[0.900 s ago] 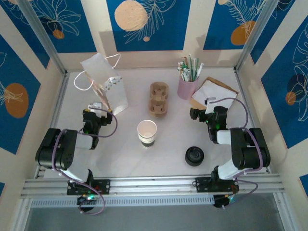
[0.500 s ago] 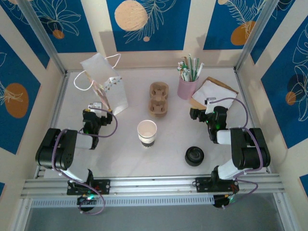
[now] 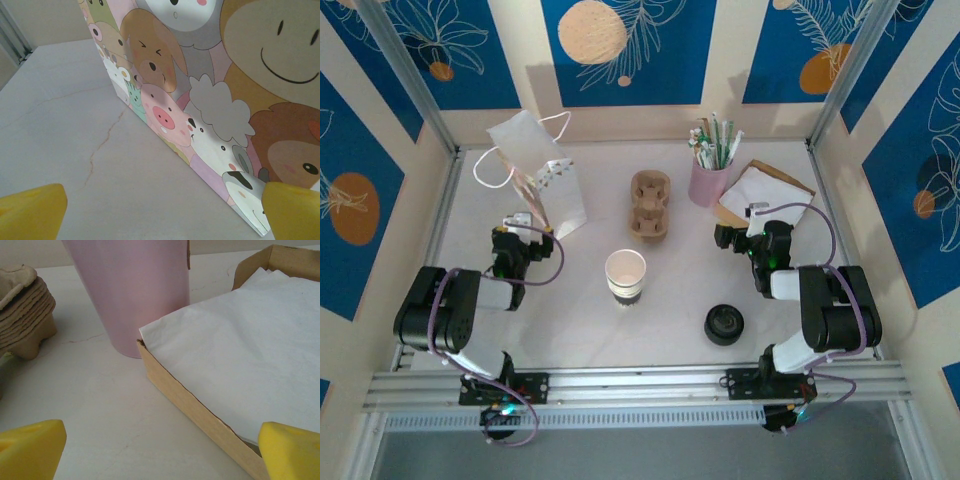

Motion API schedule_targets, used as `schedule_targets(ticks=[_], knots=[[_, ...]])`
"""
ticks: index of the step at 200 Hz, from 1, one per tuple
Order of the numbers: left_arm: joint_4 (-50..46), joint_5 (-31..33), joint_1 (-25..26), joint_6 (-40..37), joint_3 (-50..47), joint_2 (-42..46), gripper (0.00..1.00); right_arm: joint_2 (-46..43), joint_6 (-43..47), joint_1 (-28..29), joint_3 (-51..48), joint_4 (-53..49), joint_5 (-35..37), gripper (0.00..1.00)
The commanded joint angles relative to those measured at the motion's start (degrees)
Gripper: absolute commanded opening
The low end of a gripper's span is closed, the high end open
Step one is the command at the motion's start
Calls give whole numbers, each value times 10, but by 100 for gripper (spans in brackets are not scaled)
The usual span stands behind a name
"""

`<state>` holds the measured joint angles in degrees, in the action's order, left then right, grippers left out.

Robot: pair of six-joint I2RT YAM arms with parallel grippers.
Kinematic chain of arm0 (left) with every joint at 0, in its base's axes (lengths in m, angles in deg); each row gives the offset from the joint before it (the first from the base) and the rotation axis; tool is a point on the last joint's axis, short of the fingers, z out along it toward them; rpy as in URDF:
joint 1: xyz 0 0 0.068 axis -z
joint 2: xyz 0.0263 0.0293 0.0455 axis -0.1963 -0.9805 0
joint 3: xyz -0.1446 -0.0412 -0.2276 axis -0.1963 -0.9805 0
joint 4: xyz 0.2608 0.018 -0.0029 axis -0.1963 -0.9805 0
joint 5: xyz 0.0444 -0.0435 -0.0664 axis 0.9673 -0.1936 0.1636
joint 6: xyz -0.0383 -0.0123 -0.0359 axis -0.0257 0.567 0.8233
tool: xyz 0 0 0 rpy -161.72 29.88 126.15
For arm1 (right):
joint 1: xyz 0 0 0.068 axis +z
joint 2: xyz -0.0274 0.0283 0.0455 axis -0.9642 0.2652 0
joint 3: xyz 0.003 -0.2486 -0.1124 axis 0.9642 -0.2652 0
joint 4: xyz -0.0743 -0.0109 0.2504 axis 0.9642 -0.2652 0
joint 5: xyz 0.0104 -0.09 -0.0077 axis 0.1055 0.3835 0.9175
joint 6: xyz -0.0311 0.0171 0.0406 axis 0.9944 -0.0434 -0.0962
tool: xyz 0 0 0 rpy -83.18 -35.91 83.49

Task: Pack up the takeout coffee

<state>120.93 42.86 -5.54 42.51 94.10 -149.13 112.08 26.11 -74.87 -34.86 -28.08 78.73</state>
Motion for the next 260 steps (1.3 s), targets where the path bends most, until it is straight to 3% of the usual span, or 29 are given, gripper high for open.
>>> schedule_targets(ticks=[1, 51, 91, 112, 161, 201, 220, 239, 260], knots=[[0, -10, 0, -11, 9, 0, 100, 4, -3, -2, 11, 5, -5, 99], [24, 10, 7, -14, -11, 20, 100, -2, -3, 0, 7, 10, -1, 99], [32, 71, 20, -7, -91, 164, 100, -117, -9, 13, 39, -151, 39, 99], [-98, 81, 23, 15, -88, 276, 100, -175, -6, 23, 55, -213, 46, 99], [-451, 107, 25, 160, -15, 532, 100, -331, -78, 51, 121, -396, 14, 99], [-688, 40, 25, 273, 81, 642, 100, -400, -179, 66, 237, -635, -4, 99], [-813, 33, 25, 276, 163, 667, 100, -399, -207, 66, 300, -759, 9, 99], [-874, 2, 25, 250, 220, 678, 100, -399, -213, 56, 333, -831, -7, 99], [-832, -109, 24, 251, 226, 688, 100, -412, -248, 30, 351, -884, -28, 99]])
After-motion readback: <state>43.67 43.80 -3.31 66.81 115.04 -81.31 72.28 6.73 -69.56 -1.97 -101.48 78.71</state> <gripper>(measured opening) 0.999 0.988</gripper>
